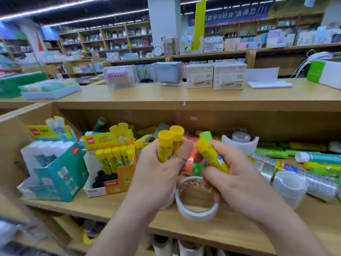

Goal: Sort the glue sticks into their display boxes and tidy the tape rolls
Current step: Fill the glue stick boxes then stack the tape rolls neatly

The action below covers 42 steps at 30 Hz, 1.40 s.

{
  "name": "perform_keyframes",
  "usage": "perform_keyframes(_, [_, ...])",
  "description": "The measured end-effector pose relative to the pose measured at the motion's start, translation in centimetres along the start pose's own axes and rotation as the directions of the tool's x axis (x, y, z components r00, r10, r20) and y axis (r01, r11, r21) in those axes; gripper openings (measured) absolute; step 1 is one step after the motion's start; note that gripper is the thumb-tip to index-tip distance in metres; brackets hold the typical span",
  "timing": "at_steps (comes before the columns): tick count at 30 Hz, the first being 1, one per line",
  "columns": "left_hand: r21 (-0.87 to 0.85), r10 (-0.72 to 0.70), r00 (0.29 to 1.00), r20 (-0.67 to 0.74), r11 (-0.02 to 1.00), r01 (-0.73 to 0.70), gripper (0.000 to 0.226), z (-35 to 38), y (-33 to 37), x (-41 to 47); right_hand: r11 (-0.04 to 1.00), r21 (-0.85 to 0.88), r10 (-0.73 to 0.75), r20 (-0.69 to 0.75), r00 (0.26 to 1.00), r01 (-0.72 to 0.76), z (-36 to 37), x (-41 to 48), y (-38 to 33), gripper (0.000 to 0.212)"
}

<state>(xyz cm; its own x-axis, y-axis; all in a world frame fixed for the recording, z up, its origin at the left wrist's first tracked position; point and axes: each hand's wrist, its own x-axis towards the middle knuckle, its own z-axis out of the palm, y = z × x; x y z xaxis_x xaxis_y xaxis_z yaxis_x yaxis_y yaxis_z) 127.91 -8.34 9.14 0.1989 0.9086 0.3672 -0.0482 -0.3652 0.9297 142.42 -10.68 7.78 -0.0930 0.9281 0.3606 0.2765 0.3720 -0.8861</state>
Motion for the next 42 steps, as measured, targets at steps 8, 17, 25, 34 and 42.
perform_keyframes(8, [0.029,-0.089,0.991,-0.095,0.995,0.092,0.028,-5.7,-0.9,-2.6,0.988,0.131,0.011,0.483,0.875,-0.085,4.0,0.3,-1.2,0.019])
perform_keyframes(17, [-0.037,-0.070,0.954,-0.290,0.997,0.062,0.020,-14.5,-2.3,-4.2,0.941,0.262,0.153,0.234,0.960,-0.214,10.9,2.2,-1.2,0.014])
perform_keyframes(25, [0.430,-0.101,0.983,-0.152,0.889,0.157,0.019,-21.0,-5.4,-4.4,0.953,0.066,0.297,-0.002,0.955,-0.296,13.7,4.9,-1.9,0.037])
perform_keyframes(34, [0.675,-0.169,0.983,-0.070,0.717,0.172,0.022,-23.3,-8.7,-4.4,0.892,-0.445,-0.107,-0.039,0.994,0.078,18.2,8.9,-0.9,0.018])
perform_keyframes(42, [0.669,-0.167,0.985,-0.036,0.729,0.148,0.030,-23.4,-9.4,-4.5,0.660,-0.700,-0.254,0.136,0.958,0.274,22.0,12.2,0.5,0.033])
